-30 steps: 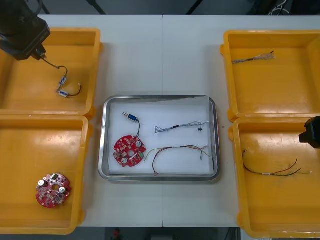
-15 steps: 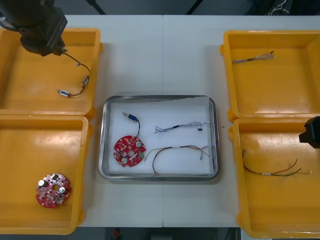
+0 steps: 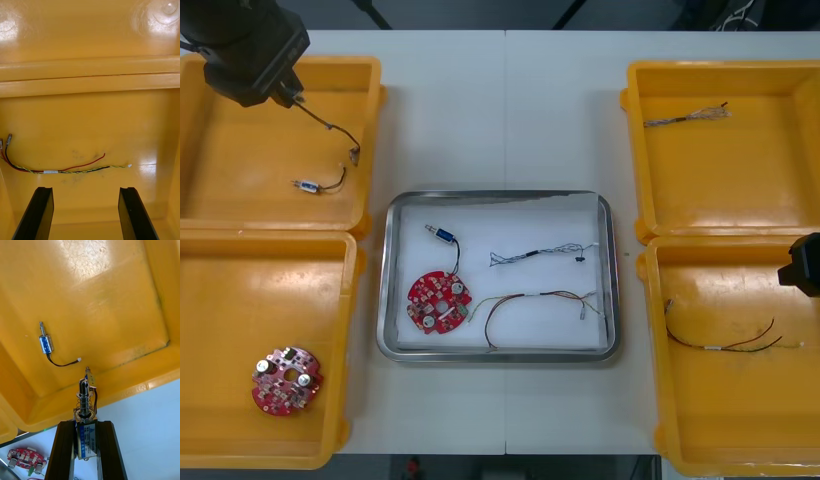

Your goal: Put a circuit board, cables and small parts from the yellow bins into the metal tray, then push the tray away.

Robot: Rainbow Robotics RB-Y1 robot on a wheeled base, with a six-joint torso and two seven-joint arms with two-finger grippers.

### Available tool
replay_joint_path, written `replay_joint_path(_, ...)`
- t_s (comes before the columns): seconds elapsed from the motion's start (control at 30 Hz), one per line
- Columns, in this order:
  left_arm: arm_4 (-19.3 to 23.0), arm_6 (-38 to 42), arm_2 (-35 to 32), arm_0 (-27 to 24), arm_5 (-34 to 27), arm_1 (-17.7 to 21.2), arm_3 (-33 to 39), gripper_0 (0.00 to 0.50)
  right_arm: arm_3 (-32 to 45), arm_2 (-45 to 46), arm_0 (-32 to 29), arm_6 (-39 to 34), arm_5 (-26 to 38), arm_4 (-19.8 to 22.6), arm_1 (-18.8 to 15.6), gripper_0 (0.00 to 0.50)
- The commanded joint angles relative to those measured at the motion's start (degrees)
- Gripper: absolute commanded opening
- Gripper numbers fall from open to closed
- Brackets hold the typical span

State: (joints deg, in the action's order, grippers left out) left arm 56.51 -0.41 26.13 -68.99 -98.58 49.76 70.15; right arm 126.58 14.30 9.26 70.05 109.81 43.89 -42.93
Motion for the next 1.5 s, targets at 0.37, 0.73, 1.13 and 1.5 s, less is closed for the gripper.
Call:
replay_joint_path(0.37, -5.97, -8.90, 0.41, 0.35, 8.76, 1.83, -11.27, 0.000, 1.57, 1.79, -0.65, -1.49, 0.19, -0.38, 0.39, 0.500)
replay_joint_path(0.73, -9.58, -8.03, 3.66, 4.13, 17.46, -0.81, -14.08, 0.000, 1.57, 1.79, -0.65, -1.49, 0.19, -0.38, 0.39, 0.500)
replay_joint_path(1.13, -12.04, -6.09, 6.83, 8.43, 25.37, -3.09, -14.17, 0.000, 1.57, 1.79, -0.65, -1.49, 0.19, -0.38, 0.39, 0.500)
replay_joint_path(1.5, -13.97, -4.69, 8.32, 10.81, 29.50, -5.29, -14.17, 0.004, 1.57, 1.79, -0.65, -1.49, 0.19, -0.38, 0.39, 0.500)
